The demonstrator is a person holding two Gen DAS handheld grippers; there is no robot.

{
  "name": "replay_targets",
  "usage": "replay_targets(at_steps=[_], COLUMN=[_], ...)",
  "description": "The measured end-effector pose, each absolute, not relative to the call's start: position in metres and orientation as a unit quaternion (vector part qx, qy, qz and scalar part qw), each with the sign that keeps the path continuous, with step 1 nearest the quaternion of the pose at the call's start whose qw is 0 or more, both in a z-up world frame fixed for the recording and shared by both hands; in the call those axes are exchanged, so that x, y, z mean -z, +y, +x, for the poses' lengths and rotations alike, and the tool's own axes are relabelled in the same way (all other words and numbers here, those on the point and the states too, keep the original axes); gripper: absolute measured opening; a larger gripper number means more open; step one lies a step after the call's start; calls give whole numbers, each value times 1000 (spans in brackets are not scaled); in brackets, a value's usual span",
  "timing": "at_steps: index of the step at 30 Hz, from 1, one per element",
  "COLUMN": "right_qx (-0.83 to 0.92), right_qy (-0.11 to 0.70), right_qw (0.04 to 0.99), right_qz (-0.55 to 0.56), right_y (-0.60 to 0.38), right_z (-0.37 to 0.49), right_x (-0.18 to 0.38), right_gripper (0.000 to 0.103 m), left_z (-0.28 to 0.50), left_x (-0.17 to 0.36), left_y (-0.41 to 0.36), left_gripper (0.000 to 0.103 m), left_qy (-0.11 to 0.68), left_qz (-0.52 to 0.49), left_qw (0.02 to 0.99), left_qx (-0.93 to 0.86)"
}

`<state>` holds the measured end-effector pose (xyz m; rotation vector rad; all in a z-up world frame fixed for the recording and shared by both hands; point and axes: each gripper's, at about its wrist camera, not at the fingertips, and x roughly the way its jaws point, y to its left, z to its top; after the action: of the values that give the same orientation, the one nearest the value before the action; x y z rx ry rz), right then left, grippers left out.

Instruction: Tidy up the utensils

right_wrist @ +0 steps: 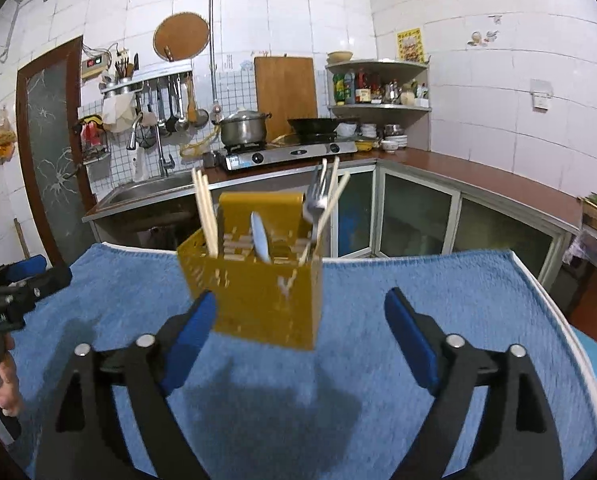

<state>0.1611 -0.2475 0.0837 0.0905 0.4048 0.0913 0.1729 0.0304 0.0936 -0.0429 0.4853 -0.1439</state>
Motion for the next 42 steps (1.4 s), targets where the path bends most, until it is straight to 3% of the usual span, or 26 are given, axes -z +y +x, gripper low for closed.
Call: replay_targets(at_steps=[9,15,42], right_qx=[-45,-48,16], right_qy=[180,163,167], right_qw=[981,983,985], right_qz=[57,66,44], right_y=[-232,-228,-230], right_z=[75,42,39], right_x=[-52,-31,-23], right_gripper=[98,99,99], left_z=[98,68,63], left_x=[-69,-45,-24], left_y=[18,15,4], left_gripper=[98,98,98], left_qy=[204,188,192], left_qz=[-6,-6,28], left_qw=[979,982,981], left_qx=[26,-8,13])
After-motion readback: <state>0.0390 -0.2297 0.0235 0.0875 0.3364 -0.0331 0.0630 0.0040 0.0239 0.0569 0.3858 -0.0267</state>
